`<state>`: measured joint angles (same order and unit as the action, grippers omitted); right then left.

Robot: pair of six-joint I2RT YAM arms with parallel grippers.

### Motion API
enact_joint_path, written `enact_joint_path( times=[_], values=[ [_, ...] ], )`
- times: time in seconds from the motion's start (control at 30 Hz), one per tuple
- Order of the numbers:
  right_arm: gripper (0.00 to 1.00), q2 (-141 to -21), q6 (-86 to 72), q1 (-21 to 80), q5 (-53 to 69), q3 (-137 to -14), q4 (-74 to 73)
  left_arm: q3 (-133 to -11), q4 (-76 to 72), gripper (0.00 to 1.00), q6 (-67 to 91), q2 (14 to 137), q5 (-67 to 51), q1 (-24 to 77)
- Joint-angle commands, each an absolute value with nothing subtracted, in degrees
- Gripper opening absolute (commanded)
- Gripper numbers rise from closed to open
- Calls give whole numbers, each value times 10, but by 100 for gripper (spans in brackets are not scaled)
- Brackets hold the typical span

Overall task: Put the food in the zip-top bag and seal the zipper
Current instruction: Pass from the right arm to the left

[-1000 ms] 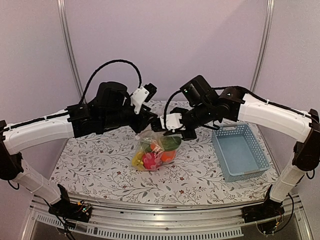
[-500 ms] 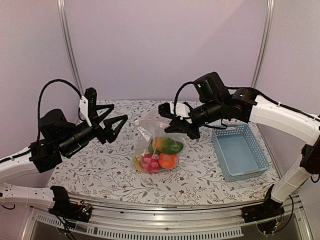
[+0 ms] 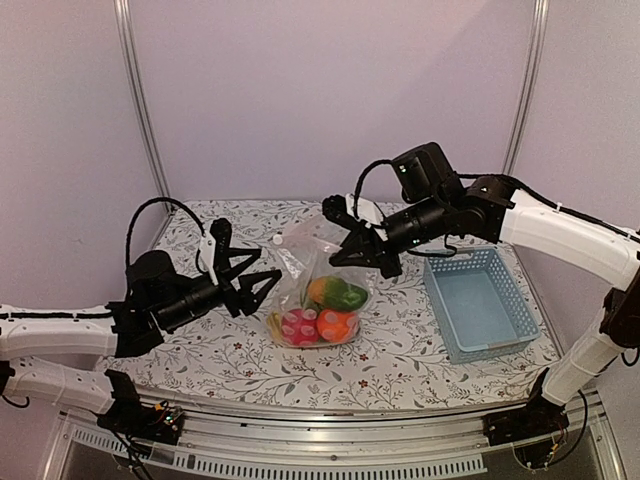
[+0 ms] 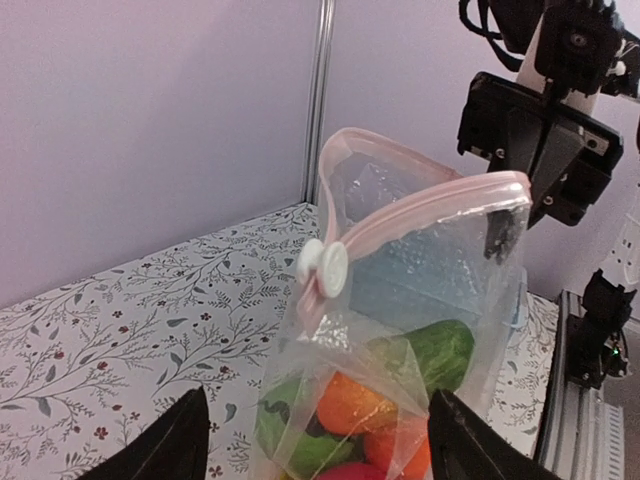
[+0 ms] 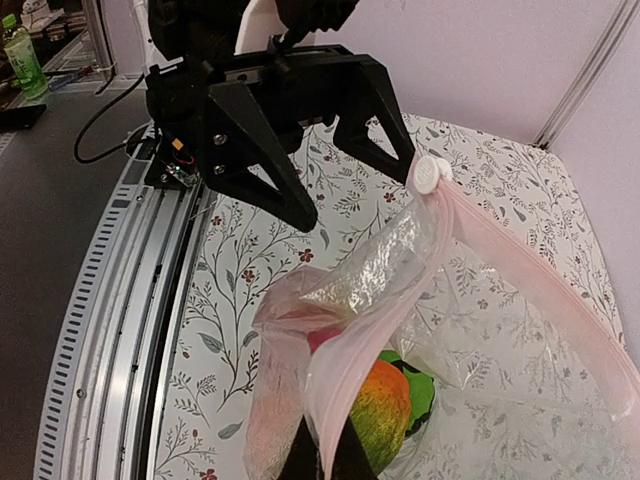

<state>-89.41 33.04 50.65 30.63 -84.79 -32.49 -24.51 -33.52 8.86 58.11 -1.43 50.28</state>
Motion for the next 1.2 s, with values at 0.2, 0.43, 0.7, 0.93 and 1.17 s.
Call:
enact_joint_path(
  times=[0.2,0.43,0.7,0.93,1.17],
  values=[
    [0,-896,331,504,328,-847,-323,-243,-529,54,121,686,-139,445],
    [0,-897,333,504,330,-844,-324,-277,-565,40,124,750,-178,441],
    [0,-897,335,504,331,-836,-324,-285,-579,31,120,761,-167,434],
    [0,-899,336,504,325,-834,-324,-318,-562,7,120,786,-175,428],
    [6,-887,346,490,232,-860,-333,-391,-364,0,74,709,-154,427]
  ],
)
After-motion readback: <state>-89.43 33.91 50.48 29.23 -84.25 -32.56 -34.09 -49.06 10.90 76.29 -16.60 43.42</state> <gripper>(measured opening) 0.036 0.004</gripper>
